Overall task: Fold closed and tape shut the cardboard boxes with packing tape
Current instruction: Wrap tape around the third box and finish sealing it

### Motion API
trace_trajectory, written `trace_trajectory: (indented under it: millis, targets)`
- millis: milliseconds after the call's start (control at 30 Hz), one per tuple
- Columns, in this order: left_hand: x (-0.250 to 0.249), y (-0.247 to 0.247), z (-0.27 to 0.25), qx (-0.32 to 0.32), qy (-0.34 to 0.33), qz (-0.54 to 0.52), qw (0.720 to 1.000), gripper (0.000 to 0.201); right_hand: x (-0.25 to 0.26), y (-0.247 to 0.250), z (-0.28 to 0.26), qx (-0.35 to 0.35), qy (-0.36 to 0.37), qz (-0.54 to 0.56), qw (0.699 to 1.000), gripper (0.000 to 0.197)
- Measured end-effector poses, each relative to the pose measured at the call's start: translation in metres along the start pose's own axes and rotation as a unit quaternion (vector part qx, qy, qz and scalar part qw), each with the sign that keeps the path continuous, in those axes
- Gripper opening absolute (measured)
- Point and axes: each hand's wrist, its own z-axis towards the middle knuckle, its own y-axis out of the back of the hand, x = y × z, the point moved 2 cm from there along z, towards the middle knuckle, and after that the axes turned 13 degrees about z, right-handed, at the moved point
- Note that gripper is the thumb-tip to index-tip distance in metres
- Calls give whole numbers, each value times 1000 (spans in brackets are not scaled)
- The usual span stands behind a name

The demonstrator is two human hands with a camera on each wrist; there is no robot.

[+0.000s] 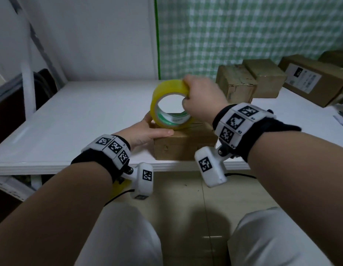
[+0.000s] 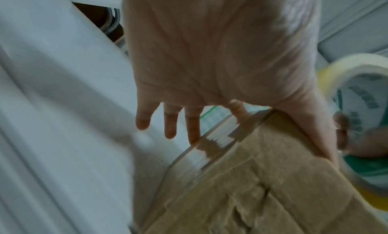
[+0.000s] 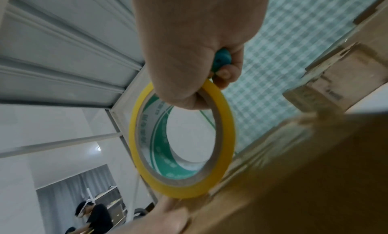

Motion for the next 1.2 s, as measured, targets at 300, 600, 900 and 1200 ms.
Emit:
trace_trajectory:
  millis: [300,600,900,1200]
  targets:
    - [-12,-3,-3,12,26,66,997,55,-40,58,-13,-22,6,-134,991,31]
    - [-18,-6,2,3,18,144,989,56,-58,61,-18,-27,3,-160,987,29]
    - [-51,-14,17,-60,-69,381,920,61,-85,43,-18,-84,-51,-45,994,16]
    - [-64,-43,29,-116,-71,325,936,68,-92,35,-32,-123,-68,86,986,29]
